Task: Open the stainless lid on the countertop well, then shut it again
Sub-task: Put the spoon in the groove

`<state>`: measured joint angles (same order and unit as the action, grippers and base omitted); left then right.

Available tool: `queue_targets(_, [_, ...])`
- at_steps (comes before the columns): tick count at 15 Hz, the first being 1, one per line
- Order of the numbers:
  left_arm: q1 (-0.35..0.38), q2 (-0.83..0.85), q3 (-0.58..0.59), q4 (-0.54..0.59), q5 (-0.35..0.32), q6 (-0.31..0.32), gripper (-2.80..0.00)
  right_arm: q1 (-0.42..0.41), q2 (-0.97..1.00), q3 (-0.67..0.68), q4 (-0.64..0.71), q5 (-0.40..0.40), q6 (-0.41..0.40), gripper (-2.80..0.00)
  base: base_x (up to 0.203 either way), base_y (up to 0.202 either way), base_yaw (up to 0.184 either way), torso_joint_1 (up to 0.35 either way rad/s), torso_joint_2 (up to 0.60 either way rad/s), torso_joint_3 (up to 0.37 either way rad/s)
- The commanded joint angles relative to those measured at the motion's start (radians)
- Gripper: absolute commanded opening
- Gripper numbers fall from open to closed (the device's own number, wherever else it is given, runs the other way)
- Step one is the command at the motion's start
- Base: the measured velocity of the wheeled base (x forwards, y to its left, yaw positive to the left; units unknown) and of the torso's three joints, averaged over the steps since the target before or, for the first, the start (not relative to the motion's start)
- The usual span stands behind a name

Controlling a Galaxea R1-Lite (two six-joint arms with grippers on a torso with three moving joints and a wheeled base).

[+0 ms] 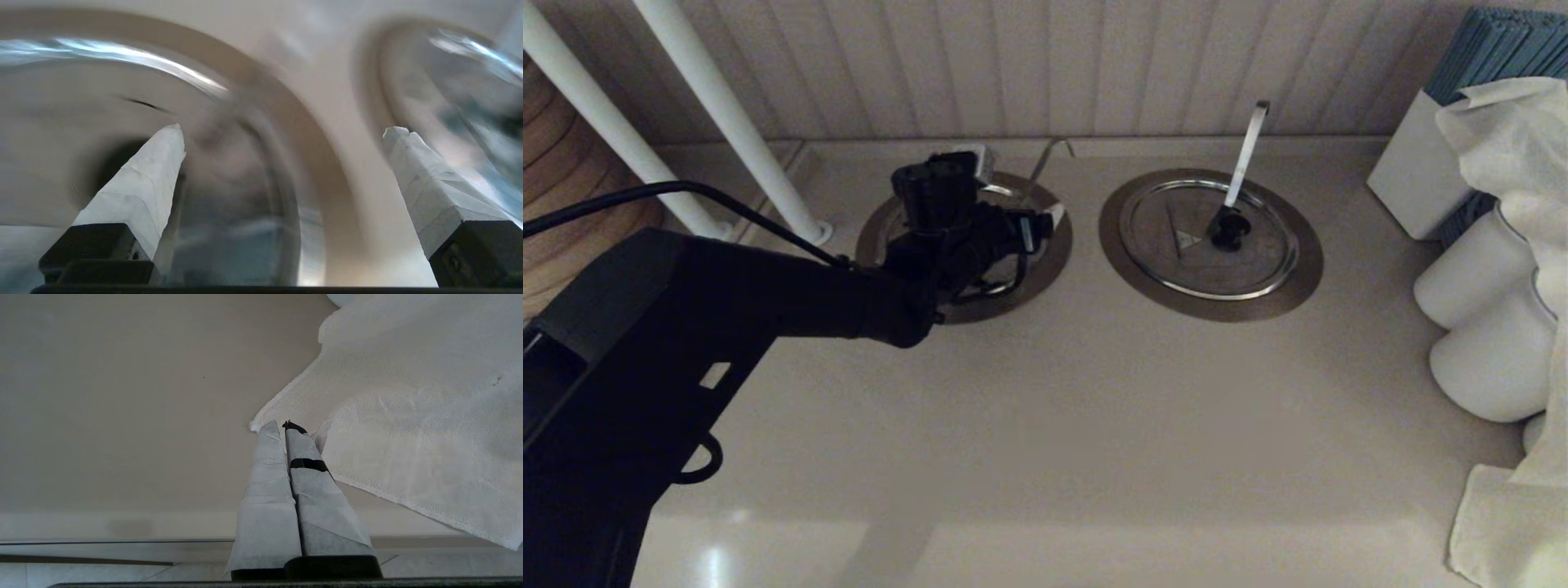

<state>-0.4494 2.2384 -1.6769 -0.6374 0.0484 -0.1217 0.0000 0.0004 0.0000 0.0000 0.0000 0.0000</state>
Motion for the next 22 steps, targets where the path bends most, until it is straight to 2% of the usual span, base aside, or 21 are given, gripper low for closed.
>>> queue_targets(1, [0.004,0.047,-0.027,0.002,0.009,0.010,0.00,0.000,0.001,0.000,0.000,0.000,0.000,-2.80,0.000,0.000,0.000,0.000,0.00,0.000])
queue_targets(5, [0.016,0.098,-0.098,0.001,0.085,0.051,0.00,0.000,0.001,0.000,0.000,0.000,0.000,-2.80,0.000,0.000,0.000,0.000,0.00,0.000])
queue_targets(11, [0.021,0.132,-0.161,0.001,0.113,0.050,0.00,0.000,0.001,0.000,0.000,0.000,0.000,-2.80,0.000,0.000,0.000,0.000,0.00,0.000])
queue_targets(17, [0.021,0.106,-0.175,-0.008,0.136,0.044,0.00,0.000,0.001,0.000,0.000,0.000,0.000,-2.80,0.000,0.000,0.000,0.000,0.00,0.000])
queue_targets(19, [0.020,0.099,-0.170,-0.105,0.136,0.046,0.00,0.000,0.001,0.000,0.000,0.000,0.000,-2.80,0.000,0.000,0.000,0.000,0.00,0.000])
queue_targets(22, [0.020,0.100,-0.174,-0.110,0.136,0.047,0.00,0.002,0.001,0.000,0.000,0.000,0.000,-2.80,0.000,0.000,0.000,0.000,0.00,0.000])
